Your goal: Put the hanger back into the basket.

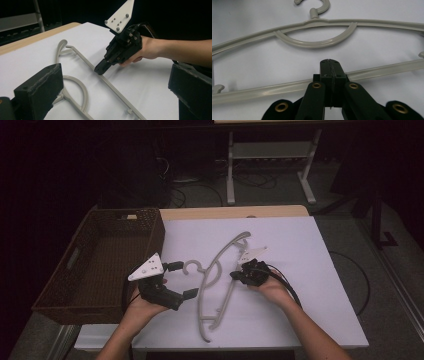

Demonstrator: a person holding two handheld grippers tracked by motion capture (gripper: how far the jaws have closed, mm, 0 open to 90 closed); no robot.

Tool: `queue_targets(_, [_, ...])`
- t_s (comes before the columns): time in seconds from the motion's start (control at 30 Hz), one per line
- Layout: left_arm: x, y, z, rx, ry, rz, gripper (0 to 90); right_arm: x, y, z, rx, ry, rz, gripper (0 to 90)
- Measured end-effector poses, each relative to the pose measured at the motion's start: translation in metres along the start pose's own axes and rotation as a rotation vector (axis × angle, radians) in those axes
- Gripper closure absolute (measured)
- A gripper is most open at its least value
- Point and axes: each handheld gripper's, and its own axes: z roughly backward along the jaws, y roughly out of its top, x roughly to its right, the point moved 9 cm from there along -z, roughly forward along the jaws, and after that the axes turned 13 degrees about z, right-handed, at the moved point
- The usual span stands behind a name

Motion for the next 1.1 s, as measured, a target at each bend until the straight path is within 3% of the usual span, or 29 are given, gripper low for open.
queue_targets(0.23, [0.0, -0.001, -0.001, -0.004, 0.0, -0.001, 0.0, -0.001, -0.007, -0.004, -0.036, -0.003, 0.005, 89.5])
queue_targets(0.6, [0.0, -0.004, -0.004, -0.021, 0.013, -0.002, 0.0, -0.001, -0.012, -0.008, -0.05, -0.002, 0.0, 89.6])
queue_targets(0.9, [-0.007, -0.028, -0.023, -0.104, 0.064, 0.024, 0.0, -0.001, -0.012, -0.008, -0.049, -0.004, -0.002, 89.6])
queue_targets(0.97, [-0.013, -0.041, -0.033, -0.155, 0.094, 0.022, 0.0, -0.001, -0.012, -0.008, -0.049, -0.004, 0.0, 89.6])
queue_targets(1.1, [-0.021, -0.053, -0.042, -0.207, 0.124, 0.038, 0.0, -0.001, -0.012, -0.008, -0.05, -0.004, 0.002, 89.6])
